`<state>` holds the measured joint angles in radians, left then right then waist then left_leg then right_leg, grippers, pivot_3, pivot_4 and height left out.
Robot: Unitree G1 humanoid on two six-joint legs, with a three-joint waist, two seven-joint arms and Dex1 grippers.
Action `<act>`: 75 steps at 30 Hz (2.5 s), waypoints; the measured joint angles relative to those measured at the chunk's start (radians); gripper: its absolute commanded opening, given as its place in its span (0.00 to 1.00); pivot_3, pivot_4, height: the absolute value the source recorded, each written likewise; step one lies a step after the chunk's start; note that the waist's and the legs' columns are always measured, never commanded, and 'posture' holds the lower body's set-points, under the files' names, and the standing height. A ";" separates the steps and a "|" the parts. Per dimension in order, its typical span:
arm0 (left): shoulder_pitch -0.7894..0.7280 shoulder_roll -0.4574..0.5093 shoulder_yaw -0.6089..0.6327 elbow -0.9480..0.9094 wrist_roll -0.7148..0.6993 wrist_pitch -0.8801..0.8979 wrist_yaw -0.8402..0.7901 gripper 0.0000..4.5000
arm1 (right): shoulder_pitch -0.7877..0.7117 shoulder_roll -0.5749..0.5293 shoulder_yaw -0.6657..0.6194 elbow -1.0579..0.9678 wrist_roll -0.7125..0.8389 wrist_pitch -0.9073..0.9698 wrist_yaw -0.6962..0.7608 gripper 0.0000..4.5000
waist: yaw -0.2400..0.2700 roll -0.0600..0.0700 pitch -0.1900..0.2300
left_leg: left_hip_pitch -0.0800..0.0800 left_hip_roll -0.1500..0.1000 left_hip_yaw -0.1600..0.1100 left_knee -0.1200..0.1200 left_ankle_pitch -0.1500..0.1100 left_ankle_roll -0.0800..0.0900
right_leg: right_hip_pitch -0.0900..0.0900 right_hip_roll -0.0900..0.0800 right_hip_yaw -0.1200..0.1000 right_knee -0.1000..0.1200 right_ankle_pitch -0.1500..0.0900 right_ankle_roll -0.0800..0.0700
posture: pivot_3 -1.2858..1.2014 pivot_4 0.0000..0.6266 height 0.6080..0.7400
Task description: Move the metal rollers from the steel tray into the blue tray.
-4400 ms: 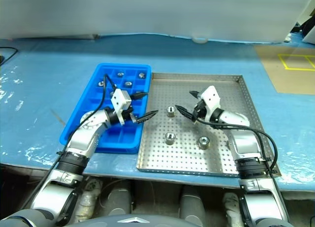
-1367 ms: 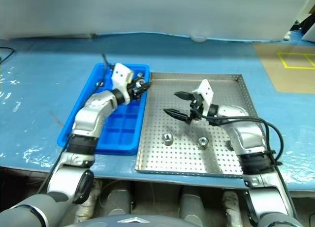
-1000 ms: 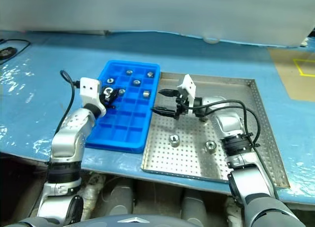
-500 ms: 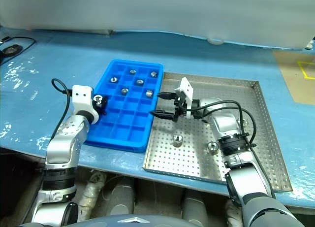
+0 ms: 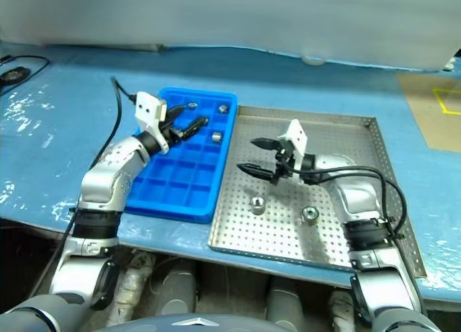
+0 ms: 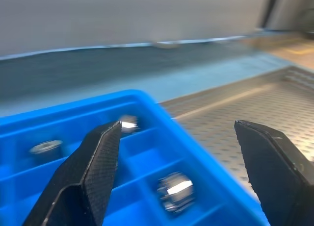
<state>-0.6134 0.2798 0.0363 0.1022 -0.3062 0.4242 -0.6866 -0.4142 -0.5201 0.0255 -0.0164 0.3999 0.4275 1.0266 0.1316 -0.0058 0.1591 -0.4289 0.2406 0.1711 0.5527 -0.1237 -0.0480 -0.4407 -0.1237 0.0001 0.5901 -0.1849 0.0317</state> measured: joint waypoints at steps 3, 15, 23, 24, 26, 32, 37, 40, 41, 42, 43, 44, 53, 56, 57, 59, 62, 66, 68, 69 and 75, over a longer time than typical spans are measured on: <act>-0.040 0.017 -0.066 0.052 -0.024 -0.012 -0.155 0.86 | 0.055 -0.031 -0.037 -0.066 0.013 0.024 -0.027 1.00 | -0.016 0.000 0.000 | 0.002 0.000 0.001 0.000 0.000 0.000 | 0.001 0.000 0.001 0.000 0.000 0.000 | 0.46 0.24 1.00; -0.222 0.038 -0.388 0.323 0.039 -0.115 -0.738 0.86 | 0.294 -0.097 -0.191 -0.298 0.069 0.110 -0.167 1.00 | -0.088 0.001 0.000 | 0.009 0.000 0.005 -0.002 0.000 0.000 | 0.003 0.000 0.005 0.000 0.000 0.000 | 0.40 0.24 1.00; -0.296 -0.005 -0.572 0.523 0.255 -0.372 -0.860 0.86 | 0.351 -0.100 -0.211 -0.371 0.093 0.136 -0.227 1.00 | -0.106 0.001 -0.001 | 0.009 -0.001 0.005 -0.002 0.000 0.001 | 0.003 0.000 0.006 -0.001 0.000 0.000 | 0.38 0.24 1.00; -0.306 -0.014 -0.588 0.541 0.285 -0.417 -0.857 0.86 | 0.354 -0.100 -0.211 -0.374 0.095 0.139 -0.232 1.00 | -0.107 0.001 -0.001 | 0.009 -0.001 0.005 -0.002 0.000 0.001 | 0.003 0.000 0.006 -0.001 0.000 0.000 | 0.38 0.24 1.00; -0.323 -0.031 -0.618 0.580 0.351 -0.497 -0.833 0.86 | 0.354 -0.100 -0.211 -0.386 0.104 0.145 -0.245 1.00 | -0.110 0.002 -0.001 | 0.010 -0.001 0.005 -0.002 -0.001 0.001 | 0.004 0.000 0.006 -0.001 0.000 0.000 | 0.38 0.24 1.00; -0.320 -0.096 -0.632 0.618 0.403 -0.569 -0.788 0.51 | 0.354 -0.099 -0.209 -0.396 0.115 0.147 -0.268 1.00 | -0.110 0.002 -0.001 | 0.011 -0.001 0.005 -0.002 -0.001 0.001 | 0.005 0.000 0.006 -0.001 0.000 0.000 | 0.38 0.24 1.00; -0.310 -0.107 -0.604 0.619 0.402 -0.538 -0.743 0.38 | 0.352 -0.099 -0.208 -0.396 0.116 0.147 -0.267 1.00 | -0.110 0.002 -0.001 | 0.011 -0.001 0.005 -0.002 -0.001 0.001 | 0.005 0.000 0.006 -0.001 0.000 0.000 | 0.39 0.24 1.00; -0.274 -0.090 -0.547 0.574 0.359 -0.450 -0.735 0.38 | 0.348 -0.099 -0.207 -0.391 0.119 0.147 -0.261 1.00 | -0.112 0.002 -0.001 | 0.011 -0.001 0.005 -0.002 -0.001 0.001 | 0.005 0.000 0.006 -0.001 0.000 0.000 | 0.40 0.24 1.00; -0.256 -0.081 -0.521 0.543 0.335 -0.405 -0.735 0.38 | 0.342 -0.100 -0.204 -0.386 0.119 0.147 -0.254 1.00 | -0.112 0.002 -0.001 | 0.011 -0.001 0.005 -0.002 -0.001 0.001 | 0.005 0.000 0.006 -0.001 0.000 0.000 | 0.41 0.24 1.00; -0.244 -0.076 -0.500 0.523 0.319 -0.371 -0.730 0.38 | 0.337 -0.100 -0.201 -0.381 0.119 0.147 -0.248 1.00 | -0.112 0.002 -0.001 | 0.011 -0.001 0.005 -0.002 -0.001 0.001 | 0.005 0.000 0.006 -0.001 0.000 0.000 | 0.42 0.24 1.00; -0.232 -0.067 -0.477 0.497 0.301 -0.332 -0.719 0.38 | 0.325 -0.100 -0.195 -0.373 0.119 0.147 -0.238 1.00 | -0.111 0.002 -0.001 | 0.011 -0.001 0.005 -0.002 -0.001 0.001 | 0.004 0.000 0.006 -0.001 0.000 0.000 | 0.42 0.24 1.00; -0.219 -0.058 -0.452 0.468 0.285 -0.290 -0.699 0.38 | 0.311 -0.100 -0.187 -0.362 0.119 0.147 -0.227 1.00 | -0.110 0.002 -0.001 | 0.011 -0.001 0.005 -0.002 -0.001 0.001 | 0.005 0.000 0.006 -0.001 0.000 0.000 | 0.42 0.24 1.00; -0.127 -0.049 -0.135 0.263 0.199 -0.018 -0.248 0.38 | 0.158 -0.134 -0.051 -0.223 0.103 0.127 -0.094 1.00 | -0.101 0.002 -0.001 | 0.010 0.000 0.005 -0.002 -0.001 0.001 | 0.004 0.000 0.005 -0.001 0.000 0.000 | 0.49 0.24 1.00; -0.074 -0.055 -0.030 0.152 0.162 0.033 -0.097 0.38 | 0.083 -0.128 -0.006 -0.152 0.083 0.100 -0.049 1.00 | -0.087 0.002 -0.001 | 0.009 0.000 0.005 -0.003 -0.001 0.001 | 0.004 0.000 0.004 -0.001 0.000 0.000 | 0.52 0.24 1.00; -0.054 -0.058 -0.003 0.113 0.149 0.047 -0.058 0.38 | 0.060 -0.121 0.006 -0.130 0.075 0.090 -0.034 1.00 | -0.082 0.002 -0.001 | 0.009 0.000 0.005 -0.003 -0.001 0.001 | 0.004 0.000 0.003 -0.001 0.000 0.000 | 0.53 0.24 1.00; -0.004 -0.073 0.048 0.019 0.128 0.067 0.027 0.38 | 0.010 -0.109 0.043 -0.071 0.052 0.064 0.000 1.00 | -0.073 0.002 -0.001 | 0.008 0.000 0.004 -0.002 -0.001 0.002 | 0.004 0.000 0.003 -0.001 0.000 0.000 | 0.54 0.24 1.00; 0.057 -0.113 0.117 -0.119 0.093 0.110 0.149 0.38 | -0.050 -0.087 0.092 0.012 0.018 0.026 0.044 1.00 | -0.055 0.001 -0.001 | 0.007 0.000 0.004 -0.002 -0.001 0.002 | 0.004 0.000 0.002 -0.001 0.000 0.000 | 0.57 0.24 1.00; 0.201 -0.126 0.180 -0.387 0.069 0.190 0.302 0.38 | -0.142 -0.039 0.143 0.147 -0.019 -0.034 0.113 1.00 | -0.038 0.001 -0.001 | 0.007 0.001 0.004 -0.002 -0.001 0.002 | 0.004 0.000 0.001 -0.001 0.000 -0.001 | 0.59 0.24 1.00; 0.293 -0.128 0.208 -0.504 0.057 0.232 0.357 0.38 | -0.172 -0.020 0.155 0.203 -0.036 -0.064 0.142 1.00 | -0.028 0.001 0.000 | 0.006 0.001 0.003 -0.002 -0.001 0.002 | 0.003 0.000 0.000 -0.001 -0.001 -0.001 | 0.61 0.24 1.00; 0.344 -0.125 0.221 -0.558 0.057 0.244 0.379 0.38 | -0.184 -0.008 0.161 0.223 -0.044 -0.075 0.156 1.00 | -0.025 0.000 0.000 | 0.005 0.002 0.003 -0.002 -0.001 0.002 | 0.003 0.000 0.000 -0.001 -0.001 -0.001 | 0.62 0.24 1.00; 0.622 -0.129 0.263 -0.764 0.068 0.283 0.485 0.38 | -0.222 0.047 0.188 0.321 -0.067 -0.124 0.221 1.00 | 0.008 0.000 0.000 | 0.003 0.001 0.001 -0.002 -0.001 0.002 | 0.003 0.000 -0.002 -0.002 -0.001 -0.001 | 0.66 0.24 1.00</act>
<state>0.0083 0.1512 0.2993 -0.6616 -0.2379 0.7070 -0.2019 -0.6365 -0.4732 0.2136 0.3043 0.3331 0.3039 1.2474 0.1392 -0.0061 0.1591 -0.4254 0.2421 0.1718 0.5508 -0.1246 -0.0463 -0.4373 -0.1239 -0.0016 0.5881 -0.1857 0.0306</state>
